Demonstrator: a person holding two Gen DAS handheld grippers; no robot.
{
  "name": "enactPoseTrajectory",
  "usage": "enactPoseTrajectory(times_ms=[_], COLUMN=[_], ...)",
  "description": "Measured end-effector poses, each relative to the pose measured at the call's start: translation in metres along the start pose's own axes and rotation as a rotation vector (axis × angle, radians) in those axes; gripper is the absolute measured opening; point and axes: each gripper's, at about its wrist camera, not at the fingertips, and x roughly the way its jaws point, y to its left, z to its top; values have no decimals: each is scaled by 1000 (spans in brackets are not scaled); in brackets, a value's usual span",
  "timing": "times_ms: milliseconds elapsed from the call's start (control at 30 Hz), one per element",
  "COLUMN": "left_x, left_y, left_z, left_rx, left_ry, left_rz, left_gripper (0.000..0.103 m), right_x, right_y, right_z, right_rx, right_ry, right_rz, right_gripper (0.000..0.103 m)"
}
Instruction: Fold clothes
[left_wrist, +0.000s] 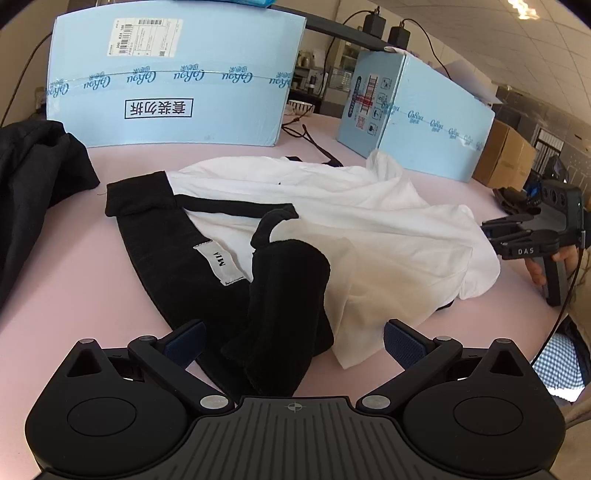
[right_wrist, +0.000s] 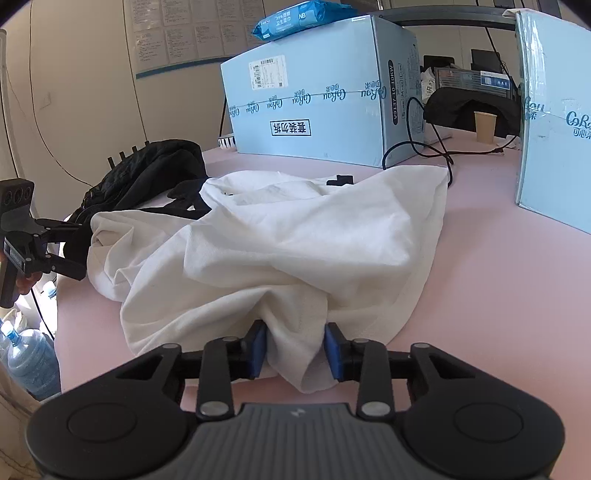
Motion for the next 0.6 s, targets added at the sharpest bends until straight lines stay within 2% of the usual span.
enactPoseTrajectory(times_ms=[100,133,167,200,267,333,467,600], left_x=[6,10,13,15,16,15,3,-10], left_y=[0,-2,-4,-7,-16,-20,-26,-23], left_z=[2,2,1,1,0,3,14,31], left_rx=[-12,-1,10,25,70,79,105,100], left_ry=[-30,-24,-19,-17,-22,-33,-96,-118], left_rz=[0,8,15,24,51,60,113,136], left_gripper=[94,86,69,65,42,27,24,23], right_x=[-9,-8,-12,-17,-27,-37,-68,-100], right_y=[1,1,0,0,0,0,3,7], right_z=[-4,-3,-5,-7,-12,-16,-19,-20], right_rx=[19,29,40,52,70,77,100,118], right_ry=[-23,-35,-50,-66,-96,-121,-207,-293], right_rz=[-5,-12,-17,-22,-34,-50,-93,-117], right_gripper=[10,9,8,7,7,6,6,6])
